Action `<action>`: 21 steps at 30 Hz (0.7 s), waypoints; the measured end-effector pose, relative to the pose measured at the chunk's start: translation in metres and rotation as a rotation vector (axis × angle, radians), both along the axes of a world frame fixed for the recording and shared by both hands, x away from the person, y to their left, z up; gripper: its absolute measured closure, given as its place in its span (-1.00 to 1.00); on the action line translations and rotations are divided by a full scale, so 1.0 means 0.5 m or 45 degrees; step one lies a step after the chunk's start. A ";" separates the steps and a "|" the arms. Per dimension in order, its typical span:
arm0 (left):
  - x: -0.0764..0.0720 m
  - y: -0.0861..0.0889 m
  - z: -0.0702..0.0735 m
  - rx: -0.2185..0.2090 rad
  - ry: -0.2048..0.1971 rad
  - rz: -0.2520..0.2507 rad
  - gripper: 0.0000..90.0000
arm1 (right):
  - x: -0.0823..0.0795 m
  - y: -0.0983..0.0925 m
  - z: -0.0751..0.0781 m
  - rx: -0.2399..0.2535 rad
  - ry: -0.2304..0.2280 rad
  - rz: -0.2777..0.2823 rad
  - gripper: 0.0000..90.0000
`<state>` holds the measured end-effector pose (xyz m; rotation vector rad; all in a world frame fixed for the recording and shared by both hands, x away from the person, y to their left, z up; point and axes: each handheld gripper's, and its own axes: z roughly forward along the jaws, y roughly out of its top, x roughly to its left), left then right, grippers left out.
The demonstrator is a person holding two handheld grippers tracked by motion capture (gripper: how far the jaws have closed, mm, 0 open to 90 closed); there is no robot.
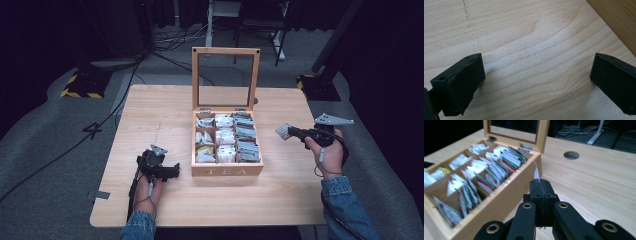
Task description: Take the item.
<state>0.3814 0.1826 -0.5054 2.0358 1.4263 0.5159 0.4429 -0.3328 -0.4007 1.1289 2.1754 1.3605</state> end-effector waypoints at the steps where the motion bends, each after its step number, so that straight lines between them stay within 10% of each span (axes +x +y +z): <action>1: 0.000 0.000 0.000 0.000 0.000 0.000 -1.00 | 0.000 0.000 0.000 0.000 0.000 0.000 1.00; 21: 0.000 0.000 0.000 0.000 0.000 0.000 -1.00 | 0.037 -0.027 -0.074 -0.045 0.150 -0.047 1.00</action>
